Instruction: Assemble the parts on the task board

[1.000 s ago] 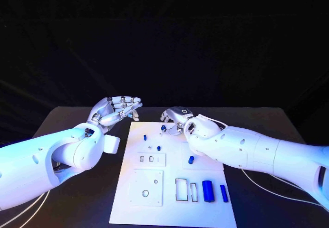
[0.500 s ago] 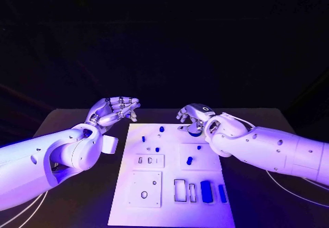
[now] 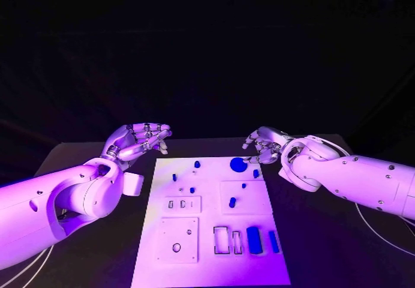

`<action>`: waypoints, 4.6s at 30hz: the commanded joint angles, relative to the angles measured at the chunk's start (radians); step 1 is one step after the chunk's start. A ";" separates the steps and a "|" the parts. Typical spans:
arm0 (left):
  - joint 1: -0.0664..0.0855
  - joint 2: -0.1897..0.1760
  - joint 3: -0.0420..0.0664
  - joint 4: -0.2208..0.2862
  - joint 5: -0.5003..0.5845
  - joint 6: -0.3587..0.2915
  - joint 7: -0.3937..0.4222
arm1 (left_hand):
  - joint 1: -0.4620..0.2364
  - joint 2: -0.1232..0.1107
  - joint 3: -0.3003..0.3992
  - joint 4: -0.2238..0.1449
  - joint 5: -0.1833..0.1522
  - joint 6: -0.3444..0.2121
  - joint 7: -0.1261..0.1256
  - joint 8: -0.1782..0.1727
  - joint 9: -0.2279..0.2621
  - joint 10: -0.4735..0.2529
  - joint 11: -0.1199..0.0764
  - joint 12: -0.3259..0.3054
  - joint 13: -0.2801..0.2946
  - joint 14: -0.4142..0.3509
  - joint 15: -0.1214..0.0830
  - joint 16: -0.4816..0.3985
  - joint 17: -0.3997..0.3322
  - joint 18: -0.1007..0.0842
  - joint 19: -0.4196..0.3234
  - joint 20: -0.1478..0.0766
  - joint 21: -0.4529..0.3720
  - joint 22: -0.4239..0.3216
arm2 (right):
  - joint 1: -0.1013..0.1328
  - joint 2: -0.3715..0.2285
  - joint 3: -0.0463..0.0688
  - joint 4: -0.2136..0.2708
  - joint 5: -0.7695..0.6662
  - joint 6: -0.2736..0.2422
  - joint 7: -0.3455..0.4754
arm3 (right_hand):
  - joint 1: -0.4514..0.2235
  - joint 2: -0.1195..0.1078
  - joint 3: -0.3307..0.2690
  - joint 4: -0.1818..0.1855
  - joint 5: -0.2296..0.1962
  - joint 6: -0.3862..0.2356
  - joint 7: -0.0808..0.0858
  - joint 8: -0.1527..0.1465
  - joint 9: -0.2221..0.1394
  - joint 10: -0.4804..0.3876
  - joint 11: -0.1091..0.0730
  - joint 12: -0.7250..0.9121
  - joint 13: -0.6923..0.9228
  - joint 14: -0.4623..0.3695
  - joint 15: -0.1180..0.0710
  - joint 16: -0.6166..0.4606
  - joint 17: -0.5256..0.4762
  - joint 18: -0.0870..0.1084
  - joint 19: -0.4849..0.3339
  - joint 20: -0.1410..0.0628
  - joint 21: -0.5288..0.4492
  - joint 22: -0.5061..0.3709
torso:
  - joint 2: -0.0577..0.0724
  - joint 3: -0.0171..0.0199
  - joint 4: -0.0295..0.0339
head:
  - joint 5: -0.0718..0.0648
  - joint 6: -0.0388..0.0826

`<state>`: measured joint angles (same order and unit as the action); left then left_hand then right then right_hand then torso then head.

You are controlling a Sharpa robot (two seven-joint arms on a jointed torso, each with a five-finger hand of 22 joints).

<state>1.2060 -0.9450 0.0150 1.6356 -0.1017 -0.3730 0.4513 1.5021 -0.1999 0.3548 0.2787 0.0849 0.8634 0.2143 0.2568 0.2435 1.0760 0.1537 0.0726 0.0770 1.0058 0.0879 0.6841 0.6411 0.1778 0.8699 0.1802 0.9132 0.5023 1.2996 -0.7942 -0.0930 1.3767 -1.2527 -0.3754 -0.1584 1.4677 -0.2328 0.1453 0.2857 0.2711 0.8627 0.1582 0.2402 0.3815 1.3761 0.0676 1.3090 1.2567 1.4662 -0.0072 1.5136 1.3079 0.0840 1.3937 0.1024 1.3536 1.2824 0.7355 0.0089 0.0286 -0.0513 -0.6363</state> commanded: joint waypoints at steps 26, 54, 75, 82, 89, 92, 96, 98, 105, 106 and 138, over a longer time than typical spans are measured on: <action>0.001 0.005 0.001 -0.002 0.005 0.026 0.006 | 0.006 -0.002 -0.003 -0.004 -0.006 -0.008 0.002 -0.004 0.001 -0.009 0.001 -0.002 0.001 -0.008 -0.001 0.004 0.001 0.005 -0.008 0.002 0.005 0.001 | -0.033 0.096 -0.008 -0.119 -0.007 0.111 -0.013 | 0.007 0.030 -0.028 0.000 0.008 -0.021 0.005 0.025 0.004 0.069 0.011 0.128 0.144 0.092 0.014 0.040 0.200 -0.030 0.039 0.010 0.050 0.071 | 0.004 0.0010 0.0063 | 0.004 -0.019; 0.001 0.004 0.001 -0.005 0.005 0.033 0.000 | 0.009 0.000 -0.002 -0.005 -0.006 -0.007 0.001 -0.003 0.003 -0.008 0.000 -0.001 0.002 -0.011 -0.002 0.008 0.002 0.005 -0.012 0.002 0.010 0.003 | -0.039 0.114 -0.010 -0.153 -0.050 0.100 -0.027 | 0.043 0.046 0.013 -0.010 0.015 -0.016 0.006 0.036 0.002 0.073 0.012 0.140 0.158 0.094 0.016 0.044 0.211 -0.034 0.049 0.012 0.066 0.094 | 0.003 0.0014 0.0062 | 0.004 -0.027; 0.001 0.004 0.001 -0.007 0.005 0.035 -0.001 | 0.010 0.001 -0.001 -0.006 -0.007 -0.007 0.001 -0.003 0.004 -0.008 0.000 0.000 0.002 -0.011 -0.002 0.009 0.002 0.006 -0.013 0.002 0.012 0.004 | -0.041 0.112 -0.011 -0.083 -0.163 -0.065 0.008 | 0.053 0.040 0.262 -0.072 0.004 0.137 -0.049 0.131 0.039 0.130 -0.037 0.196 0.228 0.097 -0.026 0.048 0.226 -0.046 0.078 -0.025 0.104 0.150 | 0.004 0.0015 0.0065 | 0.004 -0.025; 0.001 0.008 0.001 -0.013 0.005 0.035 -0.001 | 0.010 0.001 -0.001 -0.006 -0.007 -0.007 0.001 -0.003 0.004 -0.008 0.000 0.000 0.002 -0.011 -0.002 0.009 0.002 0.006 -0.013 0.002 0.012 0.004 | -0.036 0.125 -0.010 -0.007 -0.219 -0.097 -0.001 | 0.039 0.034 0.272 -0.077 0.005 0.133 -0.048 0.131 0.041 0.133 -0.037 0.198 0.232 0.098 -0.027 0.049 0.229 -0.047 0.082 -0.026 0.108 0.156 | 0.003 0.0006 0.0058 | 0.009 -0.022; 0.001 0.015 0.000 -0.017 0.005 0.037 -0.002 | 0.010 0.001 -0.001 -0.006 -0.007 -0.007 0.001 -0.003 0.004 -0.008 0.000 0.000 0.002 -0.011 -0.002 0.009 0.002 0.006 -0.013 0.002 0.012 0.004 | -0.034 0.185 -0.010 0.012 -0.244 -0.082 -0.014 | 0.019 0.025 0.286 -0.081 -0.003 0.123 -0.046 0.126 0.042 0.133 -0.035 0.197 0.231 0.097 -0.026 0.048 0.228 -0.047 0.081 -0.026 0.107 0.156 | 0.004 0.0002 0.0080 | 0.017 -0.023; 0.001 0.018 0.000 -0.018 0.005 0.038 -0.002 | 0.011 0.002 0.000 -0.006 -0.007 -0.007 0.000 -0.002 0.004 -0.007 0.000 0.000 0.002 -0.012 -0.002 0.011 0.002 0.006 -0.014 0.002 0.013 0.005 | -0.037 0.221 -0.011 -0.001 -0.250 -0.076 -0.016 | 0.014 0.023 0.289 -0.082 -0.004 0.120 -0.045 0.124 0.042 0.132 -0.034 0.196 0.230 0.098 -0.025 0.049 0.229 -0.047 0.081 -0.026 0.107 0.156 | 0.004 -0.0005 0.0087 | 0.020 -0.022; 0.002 0.022 0.000 -0.019 0.005 0.038 -0.002 | 0.011 0.002 0.000 -0.006 -0.007 -0.007 0.000 -0.002 0.004 -0.007 0.000 0.000 0.002 -0.012 -0.002 0.011 0.002 0.006 -0.014 0.002 0.013 0.005 | -0.044 0.262 -0.014 -0.026 -0.255 -0.072 -0.020 | 0.009 0.022 0.294 -0.083 -0.005 0.116 -0.044 0.121 0.041 0.131 -0.033 0.195 0.229 0.097 -0.024 0.049 0.229 -0.047 0.081 -0.026 0.107 0.157 | 0.006 -0.0003 0.0090 | 0.022 -0.023; 0.002 0.023 0.000 -0.020 0.005 0.038 -0.002 | 0.011 0.002 0.000 -0.006 -0.007 -0.007 0.000 -0.002 0.004 -0.007 0.000 0.000 0.002 -0.012 -0.002 0.011 0.002 0.006 -0.014 0.002 0.013 0.005 | -0.048 0.282 -0.015 -0.041 -0.257 -0.070 -0.022 | 0.007 0.021 0.295 -0.084 -0.005 0.115 -0.044 0.120 0.041 0.131 -0.033 0.196 0.230 0.097 -0.024 0.049 0.229 -0.047 0.081 -0.025 0.107 0.157 | 0.006 -0.0005 0.0095 | 0.024 -0.025; 0.002 0.027 0.000 -0.020 0.005 0.037 -0.001 | 0.011 0.002 0.000 -0.006 -0.007 -0.007 0.000 -0.002 0.004 -0.007 0.000 0.000 0.002 -0.012 -0.002 0.011 0.002 0.006 -0.014 0.002 0.013 0.005 | -0.063 0.338 -0.020 -0.095 -0.261 -0.057 -0.021 | -0.002 0.018 0.302 -0.086 -0.007 0.109 -0.041 0.116 0.041 0.130 -0.031 0.194 0.228 0.097 -0.023 0.049 0.229 -0.047 0.081 -0.024 0.106 0.157 | 0.006 -0.0002 0.0088 | 0.029 -0.027; 0.002 0.027 0.000 -0.020 0.005 0.037 -0.001 | 0.011 0.002 0.000 -0.006 -0.007 -0.007 0.000 -0.002 0.004 -0.007 0.000 0.000 0.002 -0.012 -0.002 0.011 0.002 0.006 -0.014 0.002 0.013 0.005 | -0.065 0.344 -0.020 -0.100 -0.261 -0.054 -0.020 | -0.002 0.018 0.302 -0.086 -0.007 0.109 -0.041 0.116 0.041 0.130 -0.031 0.194 0.228 0.097 -0.023 0.049 0.229 -0.047 0.081 -0.024 0.106 0.157 | 0.007 0.0001 0.0083 | 0.031 -0.027; 0.002 0.030 0.001 -0.022 0.005 0.038 -0.003 | 0.011 0.002 0.000 -0.006 -0.007 -0.007 0.000 -0.002 0.004 -0.007 0.000 0.000 0.002 -0.012 -0.002 0.011 0.002 0.006 -0.014 0.002 0.013 0.005 | -0.083 0.383 -0.026 -0.168 -0.261 -0.007 -0.044 | -0.108 -0.031 0.280 -0.076 -0.067 -0.001 0.005 0.020 0.015 0.091 0.012 0.155 0.184 0.096 0.014 0.047 0.224 -0.042 0.067 0.008 0.085 0.142 | 0.006 0.0013 0.0067 | 0.037 -0.032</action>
<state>1.2061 -0.9164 0.0148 1.6124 -0.1000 -0.3517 0.4430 1.5021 -0.1999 0.3548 0.2787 0.0811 0.8634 0.2143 0.2568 0.2467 1.0760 0.1537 0.0726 0.0780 1.0022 0.0844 0.6918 0.6414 0.1777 0.8627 0.1804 0.9198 0.5059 1.2194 -0.4127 -0.1174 1.2094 -1.5132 -0.4111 -0.2024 1.3578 -0.2529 0.4307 0.2103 0.2053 0.8672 0.1630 0.2679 0.4035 1.4677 0.0731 1.4690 1.3073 1.4664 0.0000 1.5554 1.3077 0.0533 1.4626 0.1045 1.4442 1.3073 0.7409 0.0105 0.0347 -0.0139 -0.6682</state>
